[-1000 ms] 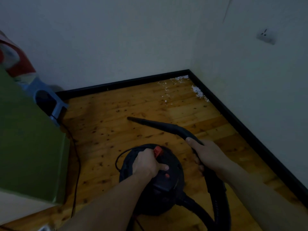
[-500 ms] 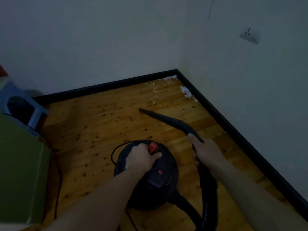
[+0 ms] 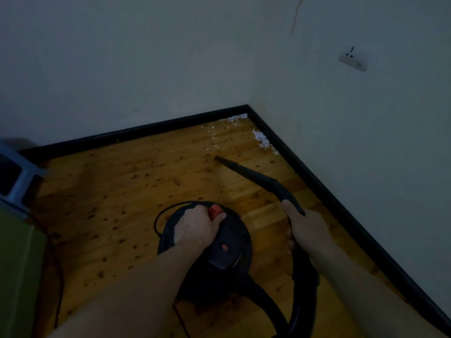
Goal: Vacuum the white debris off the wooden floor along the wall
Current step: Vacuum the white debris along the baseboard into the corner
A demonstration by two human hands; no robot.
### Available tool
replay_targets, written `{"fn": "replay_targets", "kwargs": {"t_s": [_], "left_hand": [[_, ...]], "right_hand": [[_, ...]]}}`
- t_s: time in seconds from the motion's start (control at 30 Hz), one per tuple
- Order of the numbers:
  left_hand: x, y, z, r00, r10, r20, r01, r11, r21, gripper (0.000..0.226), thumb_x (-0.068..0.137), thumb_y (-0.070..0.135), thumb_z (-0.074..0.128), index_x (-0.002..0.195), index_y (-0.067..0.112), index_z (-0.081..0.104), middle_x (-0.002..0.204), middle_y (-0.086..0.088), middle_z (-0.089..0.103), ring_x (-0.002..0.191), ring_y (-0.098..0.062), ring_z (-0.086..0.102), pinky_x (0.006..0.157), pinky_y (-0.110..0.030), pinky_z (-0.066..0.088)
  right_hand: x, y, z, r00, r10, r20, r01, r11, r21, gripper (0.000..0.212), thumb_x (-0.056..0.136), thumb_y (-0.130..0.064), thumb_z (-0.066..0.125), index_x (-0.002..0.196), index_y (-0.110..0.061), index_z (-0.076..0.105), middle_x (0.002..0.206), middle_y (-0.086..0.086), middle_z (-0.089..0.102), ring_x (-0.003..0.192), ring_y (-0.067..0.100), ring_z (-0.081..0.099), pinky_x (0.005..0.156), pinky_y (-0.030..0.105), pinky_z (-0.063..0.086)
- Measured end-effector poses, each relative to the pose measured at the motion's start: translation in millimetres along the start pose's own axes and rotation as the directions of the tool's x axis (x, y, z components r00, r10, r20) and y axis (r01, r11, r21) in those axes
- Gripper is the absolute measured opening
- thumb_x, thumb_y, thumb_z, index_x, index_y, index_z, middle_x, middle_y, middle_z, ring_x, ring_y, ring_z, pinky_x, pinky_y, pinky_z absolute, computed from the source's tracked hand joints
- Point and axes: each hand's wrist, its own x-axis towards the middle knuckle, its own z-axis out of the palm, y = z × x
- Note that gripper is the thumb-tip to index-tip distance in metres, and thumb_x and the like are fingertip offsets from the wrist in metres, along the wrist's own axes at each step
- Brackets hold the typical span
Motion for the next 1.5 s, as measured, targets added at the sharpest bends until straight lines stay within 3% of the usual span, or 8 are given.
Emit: {"fn": "replay_targets", "kwargs": {"t_s": [0.2,0.4,0.57,0.8,0.93,1.07,1.27,1.5], "left_hand": [[9.0,-0.9,4.2,0.999,0.030,0.041,-0.031,0.999,0.022,0.049,0.086,0.068,0.068,0.079,0.020,0.064,0.076,-0.001,0.065,0.068,-0.023,0.064,0.057,-0.033,0.049],[1.9,6.0,-2.1,1.000,0.027,0.014,-0.027,0.997,0.069,0.048,0.090,0.066,0.066,0.084,0.018,0.065,0.076,-0.002,0.064,0.065,-0.022,0.062,0.054,-0.033,0.049],[-7.7,8.5,-2.7,1.000,0.030,-0.009,-0.029,0.997,0.077,0.047,0.091,0.066,0.065,0.082,0.019,0.061,0.073,0.000,0.062,0.063,-0.020,0.061,0.052,-0.033,0.049],[8.0,12.1,-0.5,0.998,0.048,-0.027,-0.045,0.993,0.108,0.044,0.095,0.062,0.062,0.094,0.018,0.064,0.089,-0.004,0.068,0.080,-0.025,0.066,0.062,-0.034,0.049],[26.2,13.5,-6.3,0.997,0.064,-0.050,-0.056,0.989,0.135,0.043,0.096,0.061,0.061,0.097,0.018,0.064,0.094,-0.004,0.068,0.079,-0.023,0.063,0.063,-0.035,0.046],[40.5,16.1,-11.4,0.996,0.073,-0.047,-0.066,0.988,0.139,0.044,0.096,0.061,0.060,0.099,0.018,0.064,0.097,-0.005,0.068,0.086,-0.026,0.066,0.064,-0.035,0.045],[62.8,16.8,-17.1,0.997,0.076,-0.007,-0.074,0.987,0.143,0.044,0.095,0.064,0.061,0.089,0.021,0.054,0.085,0.000,0.057,0.074,-0.021,0.056,0.062,-0.035,0.045],[73.9,19.4,-19.2,0.993,0.118,0.007,-0.118,0.980,0.158,0.046,0.093,0.067,0.060,0.100,0.022,0.063,0.098,-0.002,0.068,0.087,-0.023,0.065,0.065,-0.034,0.046]], "right_hand": [[1.8,4.2,-16.7,1.000,0.017,-0.026,-0.016,0.999,0.049,0.051,0.101,-0.056,0.056,0.079,-0.010,0.053,0.066,0.010,0.054,0.060,0.026,0.054,0.066,0.039,0.046],[-16.8,17.9,-26.6,0.999,0.038,-0.023,-0.035,0.995,0.090,0.052,0.104,-0.052,0.055,0.076,-0.008,0.056,0.051,0.005,0.055,0.043,0.020,0.055,0.051,0.033,0.049],[-13.3,8.4,-13.9,0.998,0.054,-0.010,-0.053,0.994,0.096,0.052,0.103,-0.055,0.055,0.083,-0.006,0.057,0.064,0.012,0.054,0.051,0.024,0.054,0.052,0.033,0.048],[19.4,-13.2,18.3,1.000,0.021,-0.003,-0.021,0.998,0.053,0.049,0.104,-0.052,0.055,0.079,-0.009,0.055,0.058,0.008,0.053,0.044,0.021,0.051,0.047,0.030,0.046],[32.9,-19.7,29.7,0.999,0.020,0.034,-0.022,0.999,0.047,0.052,0.104,-0.051,0.055,0.073,-0.010,0.052,0.056,0.008,0.051,0.043,0.021,0.049,0.048,0.030,0.045],[45.7,-25.7,32.9,0.999,0.036,0.037,-0.038,0.997,0.060,0.048,0.104,-0.051,0.056,0.080,-0.010,0.051,0.058,0.008,0.050,0.042,0.020,0.047,0.046,0.028,0.044],[58.3,-29.5,43.4,1.000,0.010,-0.007,-0.009,0.998,0.062,0.048,0.105,-0.050,0.055,0.080,-0.009,0.053,0.059,0.008,0.050,0.044,0.019,0.049,0.042,0.025,0.043],[75.3,-23.7,49.0,0.999,0.023,-0.032,-0.020,0.994,0.104,0.054,0.103,-0.053,0.055,0.078,-0.006,0.056,0.049,0.005,0.050,0.047,0.025,0.051,0.059,0.039,0.048]]}}
